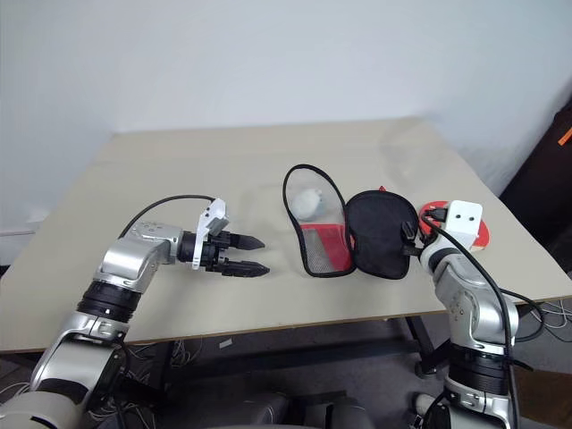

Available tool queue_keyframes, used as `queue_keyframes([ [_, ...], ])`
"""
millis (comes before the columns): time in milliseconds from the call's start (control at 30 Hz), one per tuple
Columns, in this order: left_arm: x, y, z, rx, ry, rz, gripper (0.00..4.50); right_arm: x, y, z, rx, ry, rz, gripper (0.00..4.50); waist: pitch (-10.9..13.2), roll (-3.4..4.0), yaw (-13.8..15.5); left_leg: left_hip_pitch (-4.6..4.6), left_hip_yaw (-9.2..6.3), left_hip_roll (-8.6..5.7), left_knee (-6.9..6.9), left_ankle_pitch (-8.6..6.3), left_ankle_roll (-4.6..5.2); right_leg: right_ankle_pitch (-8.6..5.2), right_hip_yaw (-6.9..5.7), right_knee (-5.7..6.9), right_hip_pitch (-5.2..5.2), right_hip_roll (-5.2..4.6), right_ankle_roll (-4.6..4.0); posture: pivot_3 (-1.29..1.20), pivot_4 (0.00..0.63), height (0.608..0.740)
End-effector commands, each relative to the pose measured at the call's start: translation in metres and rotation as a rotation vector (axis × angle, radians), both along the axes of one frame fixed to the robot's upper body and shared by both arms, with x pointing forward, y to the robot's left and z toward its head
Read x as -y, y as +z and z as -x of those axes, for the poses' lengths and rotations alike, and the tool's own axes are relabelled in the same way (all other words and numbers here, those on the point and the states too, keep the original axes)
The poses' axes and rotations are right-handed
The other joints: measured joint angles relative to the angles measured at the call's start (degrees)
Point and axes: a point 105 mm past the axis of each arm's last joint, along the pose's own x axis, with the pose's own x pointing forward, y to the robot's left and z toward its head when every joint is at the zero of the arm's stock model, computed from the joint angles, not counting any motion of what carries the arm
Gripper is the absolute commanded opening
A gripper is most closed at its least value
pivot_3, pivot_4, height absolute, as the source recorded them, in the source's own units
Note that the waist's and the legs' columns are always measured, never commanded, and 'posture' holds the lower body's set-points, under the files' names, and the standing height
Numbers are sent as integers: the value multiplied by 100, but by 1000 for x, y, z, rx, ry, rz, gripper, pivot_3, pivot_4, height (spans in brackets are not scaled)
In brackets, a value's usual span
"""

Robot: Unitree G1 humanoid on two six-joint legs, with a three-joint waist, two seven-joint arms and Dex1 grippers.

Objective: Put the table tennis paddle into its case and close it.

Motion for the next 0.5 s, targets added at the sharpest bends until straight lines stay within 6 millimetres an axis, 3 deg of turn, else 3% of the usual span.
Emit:
queue_keyframes([
  [33,8,12,4,55,-45,12,4356,15,12,-1,10,-32,36,4476,0,0,0,0,0,0,0,0,0,0,0,0,0,0,0,0,0,740],
  [300,14,0,5,58,-58,8,4356,54,3,5,-90,-187,37,4476,0,0,8,0,0,0,2,0,1,0,-1,0,2,-2,0,0,0,740],
  [500,18,-7,5,67,-52,9,4356,67,-20,2,-244,-240,14,4476,0,0,-5,0,0,1,2,0,1,0,-1,0,1,-3,0,0,0,740],
])
